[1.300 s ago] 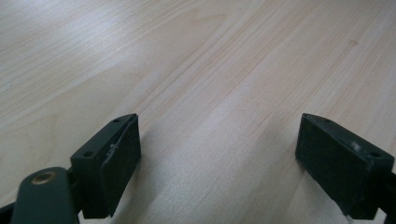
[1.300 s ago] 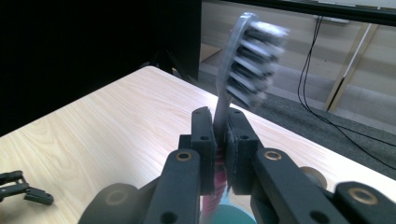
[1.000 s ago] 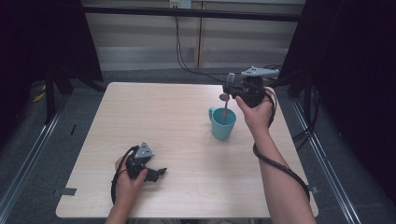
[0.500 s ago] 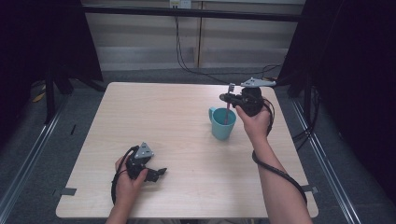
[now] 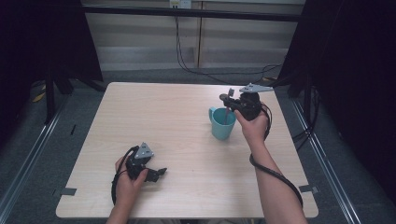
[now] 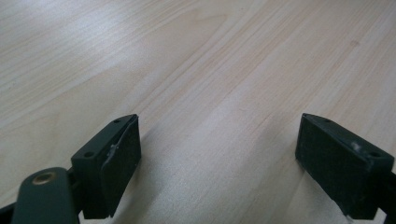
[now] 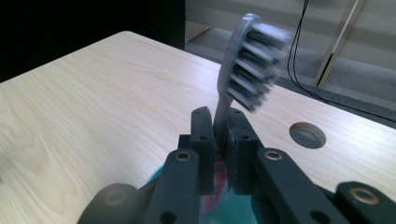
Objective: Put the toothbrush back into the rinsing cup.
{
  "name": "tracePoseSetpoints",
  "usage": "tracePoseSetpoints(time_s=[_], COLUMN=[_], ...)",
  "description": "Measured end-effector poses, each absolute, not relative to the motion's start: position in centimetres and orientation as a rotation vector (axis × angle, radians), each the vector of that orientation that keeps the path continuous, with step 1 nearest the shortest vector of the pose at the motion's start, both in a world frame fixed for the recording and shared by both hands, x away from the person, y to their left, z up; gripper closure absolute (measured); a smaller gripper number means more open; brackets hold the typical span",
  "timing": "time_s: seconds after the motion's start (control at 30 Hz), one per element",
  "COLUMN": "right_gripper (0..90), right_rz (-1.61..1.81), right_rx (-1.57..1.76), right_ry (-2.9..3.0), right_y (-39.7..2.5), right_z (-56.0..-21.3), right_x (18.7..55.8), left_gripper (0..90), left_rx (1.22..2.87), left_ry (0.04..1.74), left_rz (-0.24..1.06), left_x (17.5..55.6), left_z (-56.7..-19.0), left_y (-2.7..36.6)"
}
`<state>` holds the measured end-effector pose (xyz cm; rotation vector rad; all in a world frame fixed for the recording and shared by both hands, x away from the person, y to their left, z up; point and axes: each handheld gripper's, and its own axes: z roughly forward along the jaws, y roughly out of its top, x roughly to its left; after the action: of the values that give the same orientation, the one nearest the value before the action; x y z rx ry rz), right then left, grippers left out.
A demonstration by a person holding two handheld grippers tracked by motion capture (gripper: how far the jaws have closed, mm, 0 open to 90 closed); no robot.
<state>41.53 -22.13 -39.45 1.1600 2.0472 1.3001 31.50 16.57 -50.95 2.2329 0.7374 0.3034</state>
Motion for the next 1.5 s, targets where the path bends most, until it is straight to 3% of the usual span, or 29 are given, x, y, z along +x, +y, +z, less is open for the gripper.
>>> tracePoseSetpoints(time_s=[0.9,1.03,1.17,1.27,1.5], right_gripper=[80.3,74.6,64.8,52.0,36.5], right_rz=[1.275,1.257,1.242,1.217,1.216], right_rx=[1.222,1.234,1.250,1.276,1.324], right_ry=[2.056,2.042,2.021,2.004,1.980], right_y=[-22.7,-23.0,-23.2,-23.3,-23.7], right_z=[-41.9,-41.9,-42.0,-42.1,-42.2], right_x=[41.3,41.2,41.2,41.1,40.9], left_gripper=[14.1,14.1,14.1,14.2,14.2], left_rx=[2.231,2.230,2.231,2.231,2.232], left_ry=[0.741,0.734,0.732,0.731,0.729], left_rz=[0.302,0.301,0.301,0.300,0.296], left_x=[31.4,31.4,31.4,31.3,31.3], left_z=[-51.0,-51.0,-51.0,-51.0,-51.0], left_y=[16.5,16.5,16.5,16.5,16.5])
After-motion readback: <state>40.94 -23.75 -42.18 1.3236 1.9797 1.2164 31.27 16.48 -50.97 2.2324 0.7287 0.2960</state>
